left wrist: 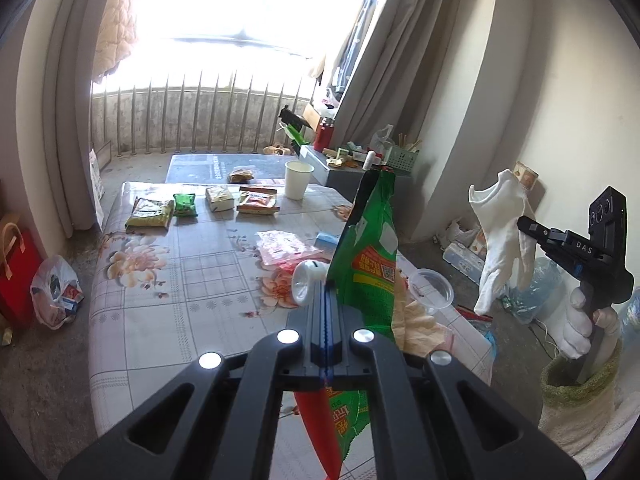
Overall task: Collect trash
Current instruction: 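Carry the green bag with the left gripper while the right gripper carries the glove to the wastebasket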
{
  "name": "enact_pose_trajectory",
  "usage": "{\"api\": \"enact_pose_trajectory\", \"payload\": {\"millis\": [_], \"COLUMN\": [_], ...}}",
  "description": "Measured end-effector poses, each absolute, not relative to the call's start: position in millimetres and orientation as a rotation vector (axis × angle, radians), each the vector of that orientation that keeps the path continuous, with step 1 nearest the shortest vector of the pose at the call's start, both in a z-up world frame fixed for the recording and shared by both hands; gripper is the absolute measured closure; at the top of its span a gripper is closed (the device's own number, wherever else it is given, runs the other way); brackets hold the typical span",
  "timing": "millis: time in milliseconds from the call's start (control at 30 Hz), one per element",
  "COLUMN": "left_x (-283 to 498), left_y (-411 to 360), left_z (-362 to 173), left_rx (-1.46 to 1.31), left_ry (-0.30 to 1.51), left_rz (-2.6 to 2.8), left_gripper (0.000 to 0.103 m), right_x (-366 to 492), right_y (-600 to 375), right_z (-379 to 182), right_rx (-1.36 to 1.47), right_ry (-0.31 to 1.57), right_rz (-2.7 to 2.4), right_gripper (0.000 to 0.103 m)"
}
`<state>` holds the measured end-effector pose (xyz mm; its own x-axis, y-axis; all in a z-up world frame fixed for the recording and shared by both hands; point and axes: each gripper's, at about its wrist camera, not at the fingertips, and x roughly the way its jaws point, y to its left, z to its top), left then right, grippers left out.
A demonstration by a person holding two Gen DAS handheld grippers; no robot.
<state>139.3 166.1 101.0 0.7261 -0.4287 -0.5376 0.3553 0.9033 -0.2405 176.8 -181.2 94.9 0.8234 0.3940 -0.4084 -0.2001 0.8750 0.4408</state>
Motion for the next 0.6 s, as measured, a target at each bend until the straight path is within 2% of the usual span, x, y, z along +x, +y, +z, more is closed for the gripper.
{"api": "enact_pose_trajectory", "payload": {"millis": [300, 600], "left_x": [172.1, 209.3], "left_y": [60.3, -113.4], "left_z": [133.5, 128.1], "left_rx": [-0.043, 0.141], "left_ry": [0.58, 0.646], "left_rz": [-0.675, -0.933], "left_gripper": [0.103, 0.103], "right_x": [128.9, 72.3], "right_y": [-265.6, -364.2], "right_z": [88.0, 55.1], "right_rx": [0.468, 0.557], "right_ry": [0.45, 0.433], "right_rz": [0.106, -0.226], "right_gripper": [0.097, 0.097]}}
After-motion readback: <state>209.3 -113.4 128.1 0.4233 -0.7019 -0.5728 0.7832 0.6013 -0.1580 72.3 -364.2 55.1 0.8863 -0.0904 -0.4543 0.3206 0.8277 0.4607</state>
